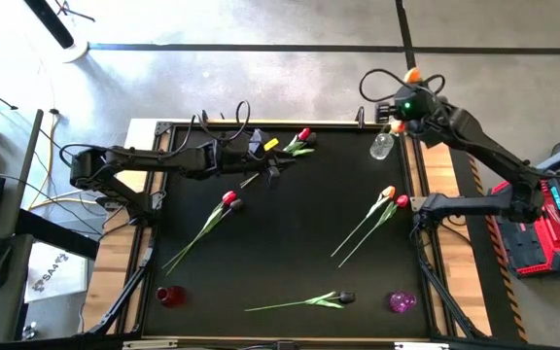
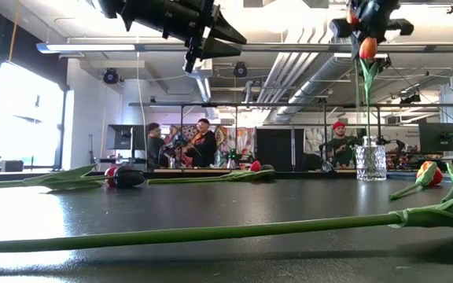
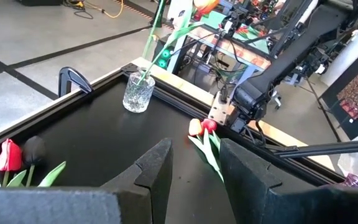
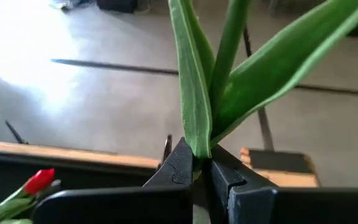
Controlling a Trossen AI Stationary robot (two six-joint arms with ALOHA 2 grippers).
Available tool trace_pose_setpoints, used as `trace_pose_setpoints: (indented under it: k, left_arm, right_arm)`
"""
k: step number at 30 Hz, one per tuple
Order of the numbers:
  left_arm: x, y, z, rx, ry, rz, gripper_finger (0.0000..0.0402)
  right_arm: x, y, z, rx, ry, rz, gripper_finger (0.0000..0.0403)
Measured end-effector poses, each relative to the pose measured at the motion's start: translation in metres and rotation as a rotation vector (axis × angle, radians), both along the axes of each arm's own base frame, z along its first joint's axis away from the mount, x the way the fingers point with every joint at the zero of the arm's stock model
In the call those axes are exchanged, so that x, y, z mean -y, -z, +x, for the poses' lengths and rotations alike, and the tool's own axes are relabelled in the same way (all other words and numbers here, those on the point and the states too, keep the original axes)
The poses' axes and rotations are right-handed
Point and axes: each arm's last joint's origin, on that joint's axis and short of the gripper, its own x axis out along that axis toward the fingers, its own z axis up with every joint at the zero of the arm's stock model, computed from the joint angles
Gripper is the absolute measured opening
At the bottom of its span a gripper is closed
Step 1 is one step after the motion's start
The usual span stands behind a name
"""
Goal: Sort flowers into vase by color
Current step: Put the left orange tulip into the transparent flower vase
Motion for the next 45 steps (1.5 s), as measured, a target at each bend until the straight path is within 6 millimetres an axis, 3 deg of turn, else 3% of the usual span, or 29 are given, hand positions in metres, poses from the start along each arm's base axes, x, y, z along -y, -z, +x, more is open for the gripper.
trace_pose_setpoints:
  k: [7,28,34,40,45]
  left_arm:
    - [0.000,0.000,0.000,-0.003,0.006,-0.003,0.0120]
    - [0.001,0.000,0.000,-0.003,0.006,-0.003,0.0120]
    - [0.000,0.000,0.000,0.014,-0.023,-0.067,0.0120]
    - [-0.006,0.008,-0.004,-0.065,-0.045,-0.089,0.0138]
    - [-0.014,0.018,-0.010,-0.166,-0.060,-0.127,0.0150]
  right_arm:
    - [0.002,-0.001,-0.004,-0.058,0.023,0.001,0.0000]
    - [0.006,0.062,0.002,-0.083,0.027,0.143,0.0004]
    - [0.004,0.059,0.002,-0.043,-0.006,0.179,0.0075]
    - [0.002,0.033,0.001,0.036,-0.065,0.196,0.0185]
    - [-0.004,0.003,-0.006,0.068,-0.078,0.176,0.0237]
